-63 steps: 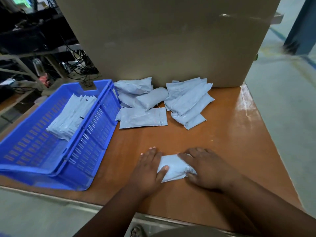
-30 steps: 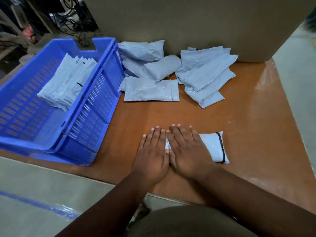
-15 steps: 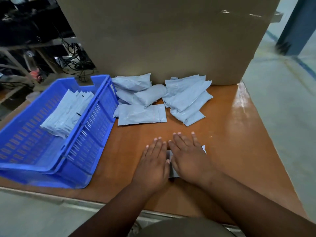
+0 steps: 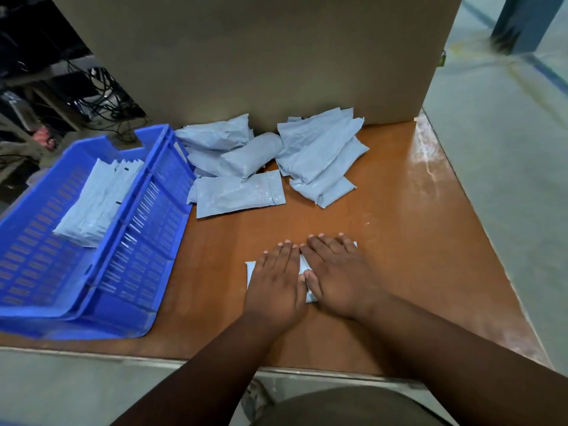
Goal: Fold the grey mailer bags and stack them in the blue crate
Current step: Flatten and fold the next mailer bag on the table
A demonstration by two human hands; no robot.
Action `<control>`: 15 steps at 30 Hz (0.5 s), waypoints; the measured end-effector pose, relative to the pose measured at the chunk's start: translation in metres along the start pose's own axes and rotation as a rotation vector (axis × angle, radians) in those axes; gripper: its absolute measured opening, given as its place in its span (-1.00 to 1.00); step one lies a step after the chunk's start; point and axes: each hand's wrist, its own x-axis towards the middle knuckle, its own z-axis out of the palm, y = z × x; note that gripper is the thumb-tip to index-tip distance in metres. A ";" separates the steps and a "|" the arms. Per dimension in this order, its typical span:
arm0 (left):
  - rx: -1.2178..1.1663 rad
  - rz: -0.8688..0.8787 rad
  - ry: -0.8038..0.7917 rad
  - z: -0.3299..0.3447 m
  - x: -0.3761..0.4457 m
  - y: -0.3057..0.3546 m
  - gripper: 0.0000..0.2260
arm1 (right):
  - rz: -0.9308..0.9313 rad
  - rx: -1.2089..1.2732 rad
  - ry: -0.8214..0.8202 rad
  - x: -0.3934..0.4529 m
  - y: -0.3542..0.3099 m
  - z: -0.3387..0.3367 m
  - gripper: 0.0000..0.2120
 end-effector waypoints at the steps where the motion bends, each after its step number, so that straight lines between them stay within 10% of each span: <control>1: -0.004 -0.007 -0.010 0.001 0.000 -0.001 -0.45 | 0.002 0.007 -0.002 0.000 0.000 0.000 -0.42; 15: -0.095 0.014 -0.103 -0.016 -0.016 0.000 -0.36 | -0.025 0.128 -0.044 -0.031 0.023 -0.022 -0.30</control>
